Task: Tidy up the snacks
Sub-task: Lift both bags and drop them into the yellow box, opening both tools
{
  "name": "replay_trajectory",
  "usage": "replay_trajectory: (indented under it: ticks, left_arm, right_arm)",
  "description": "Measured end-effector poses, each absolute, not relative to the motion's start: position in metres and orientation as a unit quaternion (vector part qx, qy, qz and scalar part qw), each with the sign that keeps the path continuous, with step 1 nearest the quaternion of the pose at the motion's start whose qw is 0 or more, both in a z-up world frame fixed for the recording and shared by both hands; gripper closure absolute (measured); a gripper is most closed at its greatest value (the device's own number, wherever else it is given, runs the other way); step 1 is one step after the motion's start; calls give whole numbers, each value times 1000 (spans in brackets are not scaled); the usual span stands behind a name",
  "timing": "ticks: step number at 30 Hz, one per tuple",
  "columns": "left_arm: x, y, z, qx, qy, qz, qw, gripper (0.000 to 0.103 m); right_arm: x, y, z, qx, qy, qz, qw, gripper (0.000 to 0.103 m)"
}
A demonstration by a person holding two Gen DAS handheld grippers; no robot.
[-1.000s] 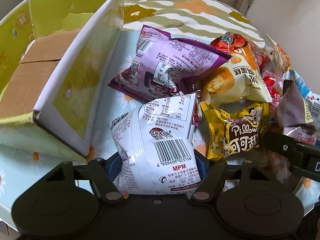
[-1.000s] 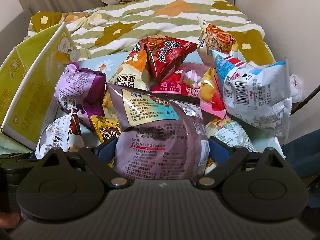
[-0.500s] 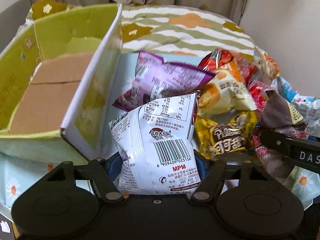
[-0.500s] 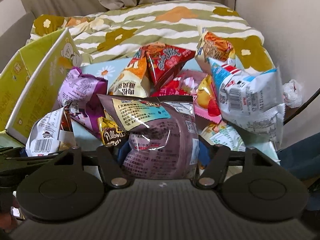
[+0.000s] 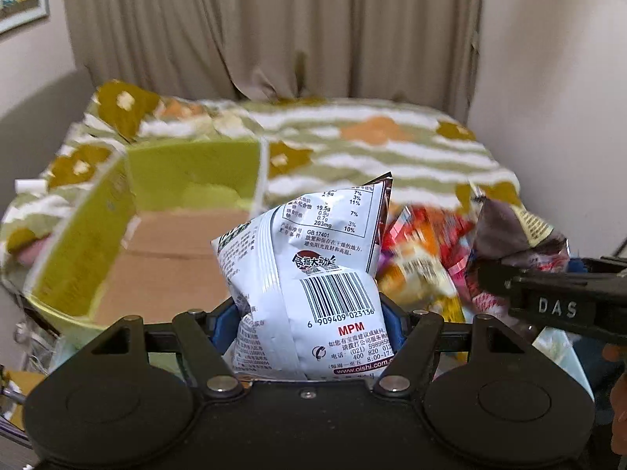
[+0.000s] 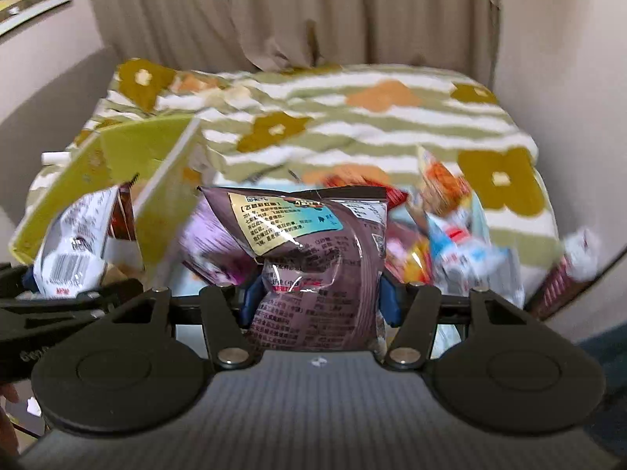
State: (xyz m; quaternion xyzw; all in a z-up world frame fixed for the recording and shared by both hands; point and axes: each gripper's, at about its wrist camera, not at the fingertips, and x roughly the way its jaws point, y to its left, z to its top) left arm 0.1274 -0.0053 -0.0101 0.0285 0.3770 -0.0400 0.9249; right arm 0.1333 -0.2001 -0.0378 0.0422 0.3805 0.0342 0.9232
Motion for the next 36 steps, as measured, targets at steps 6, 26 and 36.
replay_trajectory:
  ticks: [6, 26, 36]
  left_arm:
    - [142, 38, 24, 37, 348, 1, 937, 29]
    - [307, 185, 7, 64, 384, -32, 921, 29]
    - [361, 194, -47, 96, 429, -77, 895, 3]
  right_arm:
    - [152, -168, -7, 40, 354, 86, 931, 31]
    - [298, 11, 14, 89, 358, 86, 926, 31]
    - [332, 33, -14, 107, 392, 10, 914, 31]
